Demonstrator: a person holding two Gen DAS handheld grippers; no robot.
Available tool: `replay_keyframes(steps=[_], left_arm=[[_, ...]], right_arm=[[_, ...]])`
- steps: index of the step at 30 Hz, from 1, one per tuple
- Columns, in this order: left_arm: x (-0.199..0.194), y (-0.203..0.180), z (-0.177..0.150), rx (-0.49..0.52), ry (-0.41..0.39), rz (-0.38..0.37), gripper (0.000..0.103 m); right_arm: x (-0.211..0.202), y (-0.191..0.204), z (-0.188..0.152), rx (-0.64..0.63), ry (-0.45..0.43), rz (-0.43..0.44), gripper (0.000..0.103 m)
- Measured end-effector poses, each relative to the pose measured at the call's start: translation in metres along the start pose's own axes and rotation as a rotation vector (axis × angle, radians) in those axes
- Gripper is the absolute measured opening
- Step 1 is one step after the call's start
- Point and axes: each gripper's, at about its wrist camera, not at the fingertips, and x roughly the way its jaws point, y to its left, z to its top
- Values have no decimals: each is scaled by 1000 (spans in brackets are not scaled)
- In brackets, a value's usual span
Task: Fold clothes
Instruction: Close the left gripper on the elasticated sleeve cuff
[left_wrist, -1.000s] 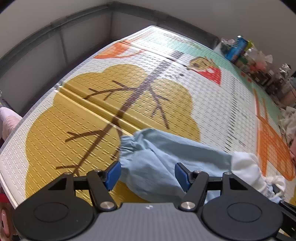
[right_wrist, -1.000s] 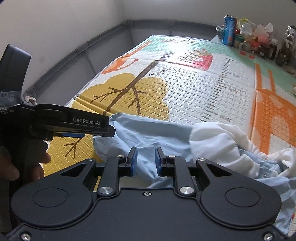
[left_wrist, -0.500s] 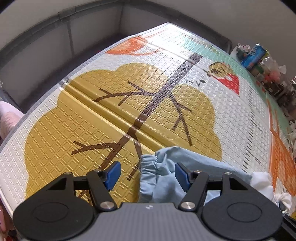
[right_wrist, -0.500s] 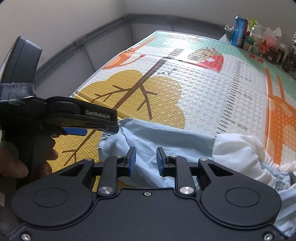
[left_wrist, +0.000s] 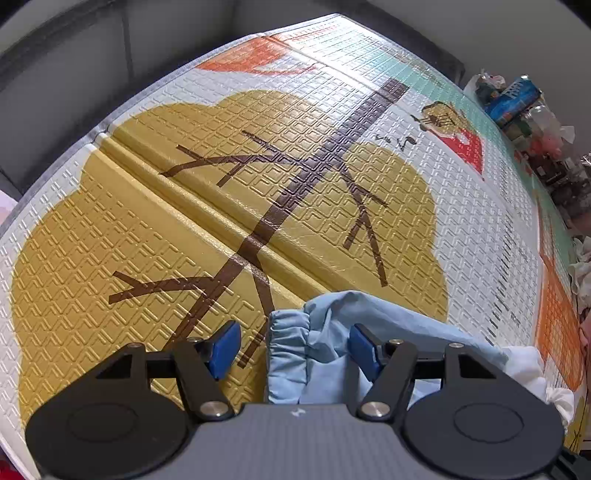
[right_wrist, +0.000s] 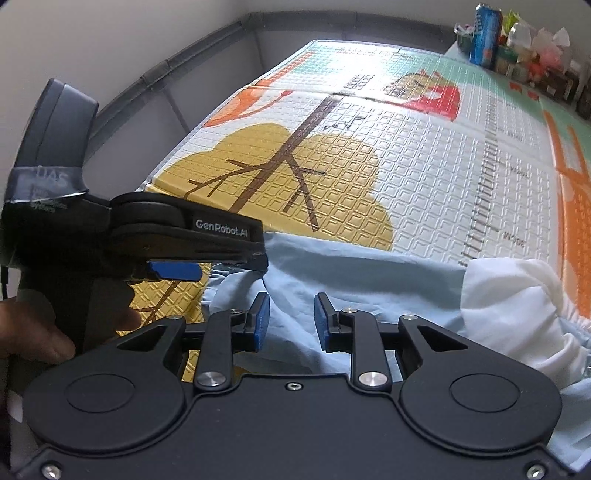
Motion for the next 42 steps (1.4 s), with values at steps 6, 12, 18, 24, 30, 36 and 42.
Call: replay_keyframes(steps=[6, 12, 18, 24, 30, 36, 42], left_arm=[[5, 0, 3, -16, 10, -20, 69], [7, -6, 5, 2, 20, -40, 69], [9, -10, 4, 20, 38, -55, 77], [10, -13, 3, 34, 60, -70, 79], [10, -17, 1, 64, 69, -67, 80], [5, -11, 1, 34, 57, -91, 71], [-3, -7, 3, 22, 51, -86, 45]], right_arm=[[7, 3, 2, 1, 14, 17, 29], [12, 4, 3, 14, 32, 33, 37], [18, 1, 5, 56, 65, 68, 44], [19, -8, 7, 107, 78, 75, 57], [22, -5, 7, 95, 90, 67, 60], [27, -2, 3, 67, 99, 32, 54], [31, -4, -1, 80, 121, 43, 48]])
